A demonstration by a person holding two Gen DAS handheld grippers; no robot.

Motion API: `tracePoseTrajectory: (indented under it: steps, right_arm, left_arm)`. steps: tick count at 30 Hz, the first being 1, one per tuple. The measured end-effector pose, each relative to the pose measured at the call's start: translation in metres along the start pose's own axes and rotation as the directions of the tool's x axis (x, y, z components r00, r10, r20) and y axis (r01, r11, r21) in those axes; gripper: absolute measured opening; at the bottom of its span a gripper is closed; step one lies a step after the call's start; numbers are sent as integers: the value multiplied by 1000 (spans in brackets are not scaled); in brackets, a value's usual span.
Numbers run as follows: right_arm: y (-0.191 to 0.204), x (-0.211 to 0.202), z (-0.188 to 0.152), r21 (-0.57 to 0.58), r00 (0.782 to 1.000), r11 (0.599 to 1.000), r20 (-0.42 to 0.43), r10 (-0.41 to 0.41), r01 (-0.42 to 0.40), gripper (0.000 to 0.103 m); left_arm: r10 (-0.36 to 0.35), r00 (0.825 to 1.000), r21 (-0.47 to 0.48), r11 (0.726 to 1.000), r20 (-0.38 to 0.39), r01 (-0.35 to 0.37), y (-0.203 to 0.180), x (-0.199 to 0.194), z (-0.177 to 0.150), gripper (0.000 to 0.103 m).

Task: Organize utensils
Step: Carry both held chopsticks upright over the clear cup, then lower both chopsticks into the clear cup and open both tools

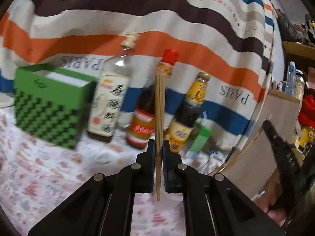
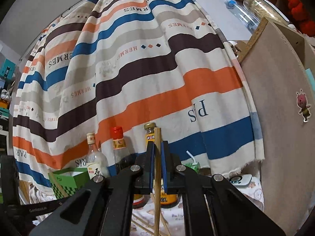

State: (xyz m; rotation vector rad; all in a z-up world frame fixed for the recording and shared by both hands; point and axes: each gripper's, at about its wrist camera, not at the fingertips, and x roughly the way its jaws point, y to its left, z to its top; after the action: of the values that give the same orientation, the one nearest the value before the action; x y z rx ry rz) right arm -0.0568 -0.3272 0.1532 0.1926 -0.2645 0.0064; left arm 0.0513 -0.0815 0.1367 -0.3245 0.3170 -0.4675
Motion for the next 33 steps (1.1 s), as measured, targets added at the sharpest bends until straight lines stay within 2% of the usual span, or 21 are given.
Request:
tracePoseTrajectory:
  steps: [7, 12, 15, 18, 21, 26, 33]
  right_arm:
    - [-20, 12, -3, 21, 999, 999, 27, -33, 32, 8]
    - [-20, 31, -15, -28, 1000, 999, 5, -29, 29, 8]
    - [-22, 42, -28, -41, 999, 999, -40, -22, 20, 8]
    - [-24, 51, -41, -63, 996, 998, -84, -24, 19, 8]
    - [-32, 60, -53, -51, 989, 999, -147, -21, 13, 8]
    - [-45, 69, -68, -12, 976, 1000, -219, -16, 13, 8]
    - [-48, 79, -77, 16, 958, 1000, -286, 10, -6, 8]
  left_arm:
    - [13, 1000, 74, 997, -10, -12, -39, 41, 6, 6]
    - [16, 998, 81, 997, -65, -10, -46, 66, -5, 6]
    - [40, 994, 90, 995, -99, -31, -47, 79, -18, 6]
    - [3, 993, 64, 998, -116, 4, -46, 86, -28, 6]
    - [59, 986, 126, 991, -156, -39, -56, 97, -37, 6]
    - [93, 979, 217, 975, -180, -53, -65, 103, -46, 6]
    - [99, 963, 180, 982, -249, -55, -53, 119, -57, 6]
